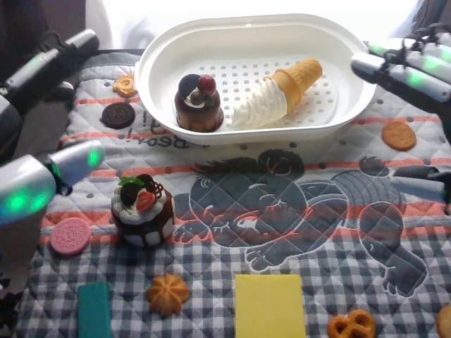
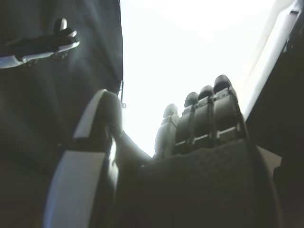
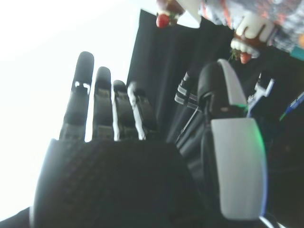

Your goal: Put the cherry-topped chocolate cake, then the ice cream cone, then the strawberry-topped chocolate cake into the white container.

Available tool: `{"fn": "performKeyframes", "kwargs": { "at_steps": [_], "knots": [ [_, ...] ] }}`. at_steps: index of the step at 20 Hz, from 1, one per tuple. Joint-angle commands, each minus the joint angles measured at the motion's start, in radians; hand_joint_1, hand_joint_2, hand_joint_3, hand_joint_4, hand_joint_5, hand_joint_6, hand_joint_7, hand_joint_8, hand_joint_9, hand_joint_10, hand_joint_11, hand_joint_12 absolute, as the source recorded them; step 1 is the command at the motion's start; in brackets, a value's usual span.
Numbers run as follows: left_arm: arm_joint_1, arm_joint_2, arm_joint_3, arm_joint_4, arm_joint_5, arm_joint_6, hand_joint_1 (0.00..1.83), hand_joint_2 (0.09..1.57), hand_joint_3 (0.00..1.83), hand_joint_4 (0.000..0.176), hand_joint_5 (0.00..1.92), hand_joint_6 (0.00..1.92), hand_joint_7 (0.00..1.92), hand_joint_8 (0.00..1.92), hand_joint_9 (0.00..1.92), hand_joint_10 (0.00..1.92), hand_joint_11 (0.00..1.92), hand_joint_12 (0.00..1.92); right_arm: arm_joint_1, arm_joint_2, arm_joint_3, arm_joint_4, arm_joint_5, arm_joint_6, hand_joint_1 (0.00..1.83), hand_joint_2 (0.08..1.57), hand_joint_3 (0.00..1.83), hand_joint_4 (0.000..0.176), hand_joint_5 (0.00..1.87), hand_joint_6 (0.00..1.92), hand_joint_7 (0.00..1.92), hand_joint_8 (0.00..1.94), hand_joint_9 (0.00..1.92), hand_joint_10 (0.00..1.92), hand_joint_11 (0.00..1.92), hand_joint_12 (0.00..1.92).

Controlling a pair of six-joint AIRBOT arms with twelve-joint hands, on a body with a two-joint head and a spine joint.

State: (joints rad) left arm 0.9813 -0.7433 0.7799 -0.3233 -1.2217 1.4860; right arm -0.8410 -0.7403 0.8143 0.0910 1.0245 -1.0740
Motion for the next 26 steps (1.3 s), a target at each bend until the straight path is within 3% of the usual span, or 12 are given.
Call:
{"fn": "performKeyframes", "kwargs": {
  "at_steps": [1,2,4,5,8,9,16,17,18,19,20,26],
  "knots": [
    [-0.001,0.012,-0.003,0.015,-0.086,-0.008,0.68,1.25,0.00,0.051,0.04,0.00,0.09,0.00,0.07,0.02,0.00,0.38,-0.001,0.011,-0.007,-0.010,0.171,0.001,0.72,1.15,0.00,0.000,0.00,0.00,0.01,0.00,0.02,0.17,0.00,0.48],
    [0.000,0.020,-0.006,0.036,-0.040,-0.008,0.59,1.24,0.00,0.069,0.01,0.00,0.06,0.00,0.05,0.01,0.00,0.31,-0.031,0.025,-0.023,-0.008,0.196,0.001,0.74,1.15,0.00,0.000,0.00,0.00,0.00,0.00,0.01,0.15,0.00,0.35],
    [-0.008,0.028,-0.004,0.065,0.047,-0.008,0.62,1.23,0.00,0.013,0.00,0.00,0.06,0.00,0.02,0.00,0.00,0.48,-0.069,0.044,-0.041,0.003,0.227,0.001,0.75,1.15,0.00,0.000,0.00,0.00,0.00,0.00,0.01,0.13,0.00,0.26],
    [-0.013,0.028,0.001,0.080,0.092,-0.008,0.56,1.19,0.00,0.048,0.00,0.00,0.01,0.00,0.00,0.00,0.00,0.43,-0.080,0.049,-0.047,0.008,0.240,0.001,0.74,1.16,0.00,0.000,0.00,0.00,0.00,0.00,0.03,0.12,0.00,0.32],
    [-0.047,0.020,0.023,0.126,0.225,-0.008,0.55,1.16,0.00,0.056,0.00,0.00,0.00,0.00,0.00,0.00,0.00,0.19,-0.104,0.056,-0.055,0.024,0.261,0.001,0.73,1.15,0.00,0.000,0.00,0.00,0.00,0.00,0.05,0.10,0.00,0.62],
    [-0.067,0.009,0.034,0.142,0.277,-0.008,0.61,1.12,0.00,0.103,0.00,0.00,0.00,0.00,0.00,0.00,0.00,0.01,-0.109,0.055,-0.055,0.031,0.264,0.001,0.73,1.17,0.00,0.000,0.00,0.00,0.00,0.00,0.07,0.09,0.00,0.85],
    [-0.182,-0.102,0.115,0.208,0.520,-0.008,0.82,1.03,0.04,0.128,0.00,0.00,0.00,0.00,0.00,0.00,0.00,0.33,-0.139,0.049,-0.056,0.054,0.293,0.006,0.73,1.17,0.00,0.000,0.00,0.00,0.00,0.00,0.03,0.05,0.00,0.82],
    [-0.187,-0.114,0.125,0.211,0.540,-0.008,0.99,1.07,0.00,0.121,0.22,0.03,0.29,0.08,0.19,0.26,0.00,1.09,-0.141,0.048,-0.056,0.056,0.294,0.006,0.75,1.17,0.00,0.000,0.00,0.00,0.00,0.00,0.04,0.05,0.00,0.81],
    [-0.188,-0.121,0.131,0.211,0.546,-0.008,1.13,1.09,0.00,0.000,0.46,0.10,0.53,0.24,0.26,0.96,0.00,1.66,-0.143,0.046,-0.056,0.057,0.294,0.007,0.73,1.18,0.00,0.000,0.00,0.00,0.00,0.00,0.05,0.06,0.00,0.80],
    [-0.189,-0.125,0.134,0.210,0.544,-0.008,1.19,1.17,0.01,0.000,0.70,0.94,0.82,1.10,0.53,1.32,0.27,1.84,-0.146,0.044,-0.055,0.059,0.294,0.008,0.74,1.18,0.00,0.000,0.00,0.00,0.00,0.00,0.04,0.05,0.00,0.72],
    [-0.190,-0.125,0.134,0.210,0.538,-0.008,1.20,1.20,0.00,0.000,0.78,1.07,0.83,1.37,0.63,1.50,0.44,1.91,-0.148,0.042,-0.055,0.059,0.294,0.010,0.75,1.18,0.00,0.000,0.00,0.00,0.00,0.00,0.03,0.05,0.00,0.70],
    [-0.203,-0.095,0.113,0.199,0.406,-0.008,1.21,1.24,0.00,0.000,0.77,1.09,0.75,1.63,0.72,1.89,0.76,1.92,-0.167,0.037,-0.056,0.069,0.308,0.019,0.72,1.20,0.00,0.000,0.00,0.00,0.00,0.00,0.04,0.06,0.00,0.56]
  ]
}}
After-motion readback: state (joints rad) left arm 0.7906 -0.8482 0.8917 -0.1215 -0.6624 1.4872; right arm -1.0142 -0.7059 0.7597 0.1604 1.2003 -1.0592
